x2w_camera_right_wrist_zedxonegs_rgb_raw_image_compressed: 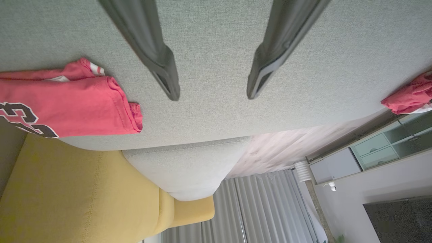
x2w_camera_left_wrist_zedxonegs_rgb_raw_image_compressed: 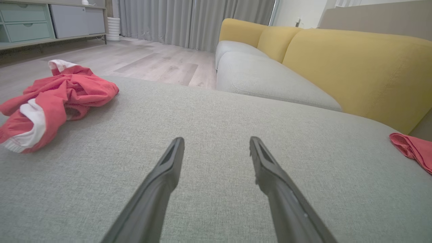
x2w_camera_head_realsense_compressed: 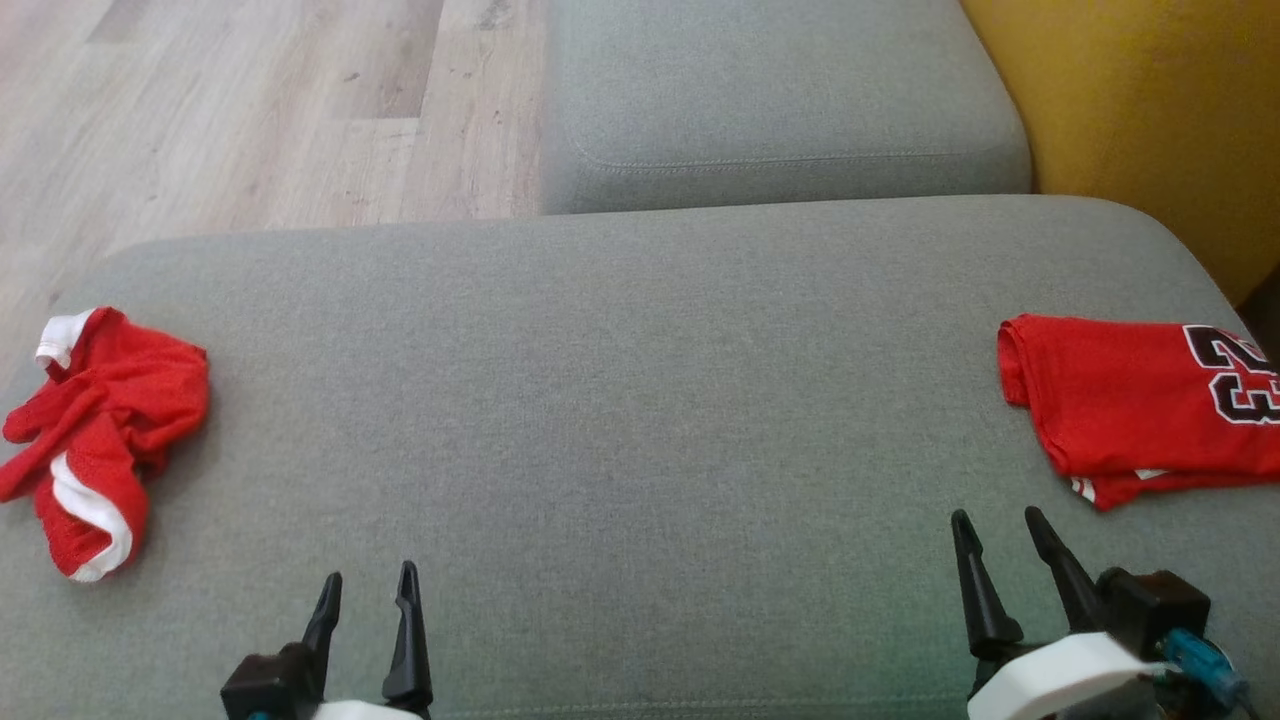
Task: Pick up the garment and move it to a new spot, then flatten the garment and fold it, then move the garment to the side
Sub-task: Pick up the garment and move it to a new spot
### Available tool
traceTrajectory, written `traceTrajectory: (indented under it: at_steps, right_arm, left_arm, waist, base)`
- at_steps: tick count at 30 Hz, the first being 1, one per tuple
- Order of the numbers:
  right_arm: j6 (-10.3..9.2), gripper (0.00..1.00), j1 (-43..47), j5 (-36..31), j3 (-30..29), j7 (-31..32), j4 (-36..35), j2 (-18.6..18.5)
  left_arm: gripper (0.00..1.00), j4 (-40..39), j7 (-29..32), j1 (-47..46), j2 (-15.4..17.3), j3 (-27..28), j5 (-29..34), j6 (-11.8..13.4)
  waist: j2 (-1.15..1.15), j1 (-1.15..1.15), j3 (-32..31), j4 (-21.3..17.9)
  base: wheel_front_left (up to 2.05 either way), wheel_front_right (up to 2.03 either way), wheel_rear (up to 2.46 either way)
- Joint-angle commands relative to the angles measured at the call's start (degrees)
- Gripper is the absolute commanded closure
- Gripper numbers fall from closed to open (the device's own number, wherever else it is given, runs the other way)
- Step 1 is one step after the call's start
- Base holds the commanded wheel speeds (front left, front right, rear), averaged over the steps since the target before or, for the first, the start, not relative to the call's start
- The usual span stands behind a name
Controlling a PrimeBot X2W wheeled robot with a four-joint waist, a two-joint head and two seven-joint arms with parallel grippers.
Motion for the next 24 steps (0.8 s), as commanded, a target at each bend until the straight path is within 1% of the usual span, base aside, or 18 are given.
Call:
traceTrajectory:
  at_steps: [1,15,19,24]
  right_arm:
    - [0.37,0.00,-1.92,-0.21,1.29,-0.59,-1.67,-0.32]
    - [0.37,0.00,-2.11,-0.73,0.56,-0.63,-1.94,-0.31]
    - [0.37,0.00,-1.99,-0.27,0.74,-0.80,-2.22,-0.31]
    - [0.37,0.00,-2.16,0.52,0.96,-1.39,-2.45,-0.31]
  left_arm:
    - [0.00,-1.53,-0.25,-2.06,0.96,1.80,0.09,0.49]
    - [0.00,-1.98,-0.31,-2.43,1.14,1.66,-0.20,0.68]
    - [0.00,-2.06,-0.26,-3.02,1.48,1.74,0.00,0.79]
    - [0.00,-3.31,-0.36,-4.14,2.06,2.37,0.34,1.28]
  waist:
    - [0.00,0.00,0.11,0.06]
    - [0.00,0.00,0.45,0.62]
    - [0.00,0.00,0.48,2.54]
    - [0.00,0.00,0.65,7.07]
  base:
    - [0.00,0.00,0.00]
    - [0.00,0.00,0.00]
    - [0.00,0.00,0.00]
    - [0.00,0.00,0.00]
